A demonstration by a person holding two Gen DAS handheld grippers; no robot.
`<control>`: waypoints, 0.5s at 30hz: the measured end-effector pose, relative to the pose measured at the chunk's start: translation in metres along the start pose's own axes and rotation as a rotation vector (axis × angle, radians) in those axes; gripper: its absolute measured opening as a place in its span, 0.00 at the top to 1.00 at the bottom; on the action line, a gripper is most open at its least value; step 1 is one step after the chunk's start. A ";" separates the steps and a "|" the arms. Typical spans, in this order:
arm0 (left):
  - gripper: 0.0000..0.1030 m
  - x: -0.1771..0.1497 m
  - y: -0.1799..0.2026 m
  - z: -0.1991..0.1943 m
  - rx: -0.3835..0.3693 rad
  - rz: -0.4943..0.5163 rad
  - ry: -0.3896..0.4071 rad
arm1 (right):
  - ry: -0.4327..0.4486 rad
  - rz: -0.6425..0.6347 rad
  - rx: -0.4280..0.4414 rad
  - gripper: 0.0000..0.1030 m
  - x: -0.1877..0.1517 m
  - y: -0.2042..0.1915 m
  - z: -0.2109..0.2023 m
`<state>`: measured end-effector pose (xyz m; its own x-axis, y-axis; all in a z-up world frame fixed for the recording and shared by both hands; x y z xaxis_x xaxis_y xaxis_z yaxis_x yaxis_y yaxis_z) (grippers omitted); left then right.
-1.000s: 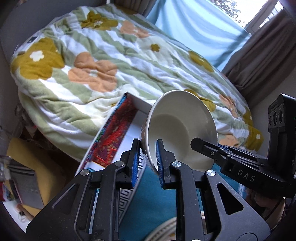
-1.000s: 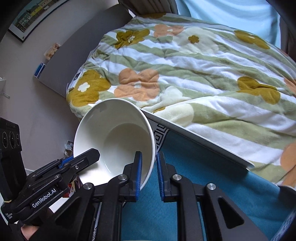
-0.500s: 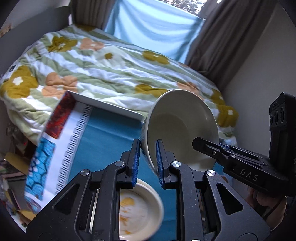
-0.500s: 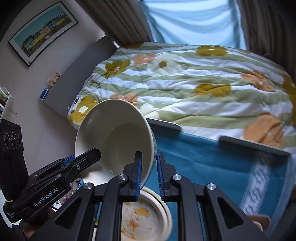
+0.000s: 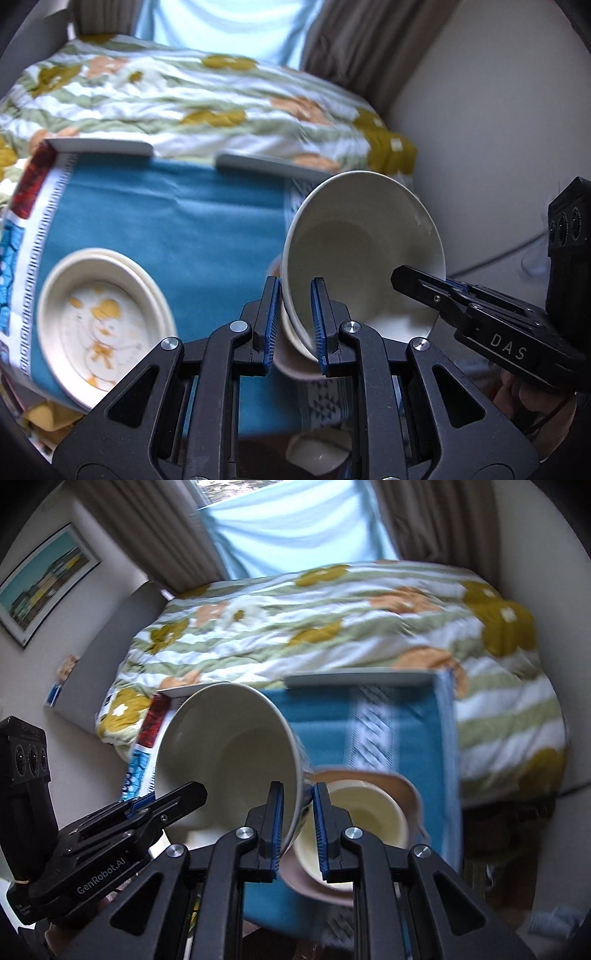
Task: Organize plates and bowls
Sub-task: 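Lift the small white bowl and carry it over the cream bowl, then lower the white bowl into the cream bowl and open both grippers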
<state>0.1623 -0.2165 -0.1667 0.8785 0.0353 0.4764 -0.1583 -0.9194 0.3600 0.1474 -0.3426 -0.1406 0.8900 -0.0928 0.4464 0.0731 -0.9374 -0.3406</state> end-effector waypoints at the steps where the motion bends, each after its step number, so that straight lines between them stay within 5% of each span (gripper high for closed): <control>1: 0.85 -0.006 0.006 0.009 -0.003 0.016 -0.029 | -0.004 0.015 -0.010 0.86 -0.005 0.006 0.001; 15: 0.85 -0.030 0.013 0.078 0.051 0.145 -0.207 | -0.088 0.179 -0.059 0.86 -0.051 0.059 0.040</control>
<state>0.1691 -0.2603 -0.2384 0.9226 -0.1748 0.3437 -0.2714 -0.9276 0.2566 0.1247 -0.3802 -0.2162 0.9226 -0.2324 0.3080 -0.1140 -0.9268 -0.3578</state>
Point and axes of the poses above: each gripper's, at about its wrist camera, not at the fingertips, and z roughly the way its jaws point, y to its right, x to its top, the point moved 4 cm from there along z, roughly the way its jaws point, and after that the axes turned 2 degrees about y, right-handed, at the moved point
